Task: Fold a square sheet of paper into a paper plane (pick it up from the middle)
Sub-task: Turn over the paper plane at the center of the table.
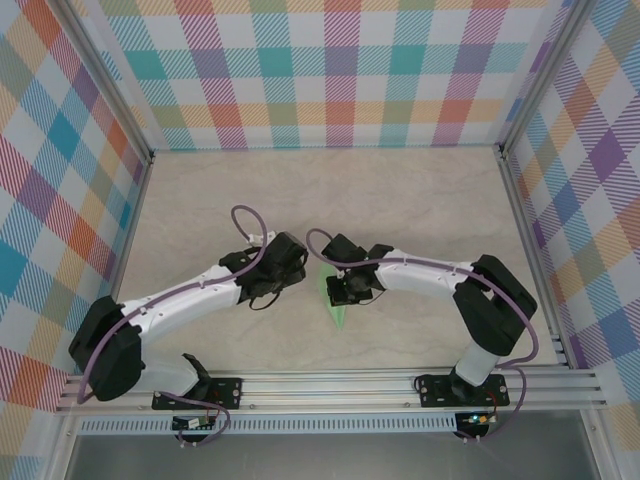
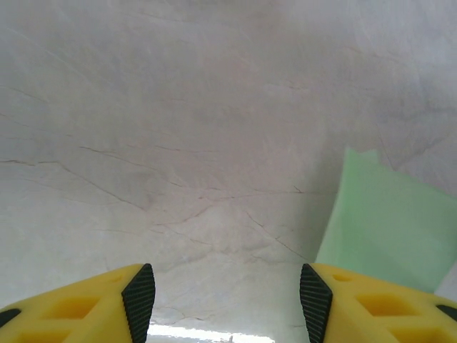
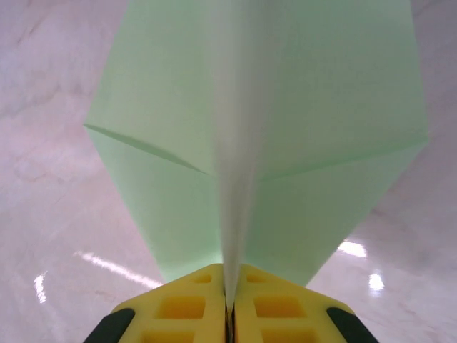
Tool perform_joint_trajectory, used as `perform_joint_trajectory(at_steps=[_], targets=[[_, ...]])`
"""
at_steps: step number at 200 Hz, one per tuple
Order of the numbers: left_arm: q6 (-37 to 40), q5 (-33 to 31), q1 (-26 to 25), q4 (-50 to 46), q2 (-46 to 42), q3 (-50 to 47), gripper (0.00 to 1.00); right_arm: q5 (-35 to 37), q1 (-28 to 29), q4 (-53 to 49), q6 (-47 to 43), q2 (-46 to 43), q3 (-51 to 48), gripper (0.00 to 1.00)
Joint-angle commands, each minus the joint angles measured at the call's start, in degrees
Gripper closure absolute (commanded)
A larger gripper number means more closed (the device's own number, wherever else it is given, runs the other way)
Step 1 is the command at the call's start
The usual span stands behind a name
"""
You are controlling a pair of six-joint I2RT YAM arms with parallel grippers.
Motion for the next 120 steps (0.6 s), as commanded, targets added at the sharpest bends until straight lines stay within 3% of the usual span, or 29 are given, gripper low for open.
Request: perform_joint_trajectory(at_steps=[1,65,95,120], targets=[[-2.23,-4.90,0.11,-3.01,-3.63,-2.20,0.41,10.61,-0.41,-8.83,-0.67,2.72,5.53,0.90],[-2.95,-7.46,0.42,-5.47,-9.54,-5.46,0.39,8.92,-3.33,-10.74,-1.39,13.71,16.63,0.89],[-2.82,-8.82,0.54,-6.30,-11.30,-6.70,0.36,6.77,-3.42,-11.30,-1.74,14.54,18.15,0.79],[-1.90,-10.43,0.64,-6.94,-12.69,-7.15,0.32,6.61,-3.46,-13.06,-3.22,9.77,18.38,0.71]])
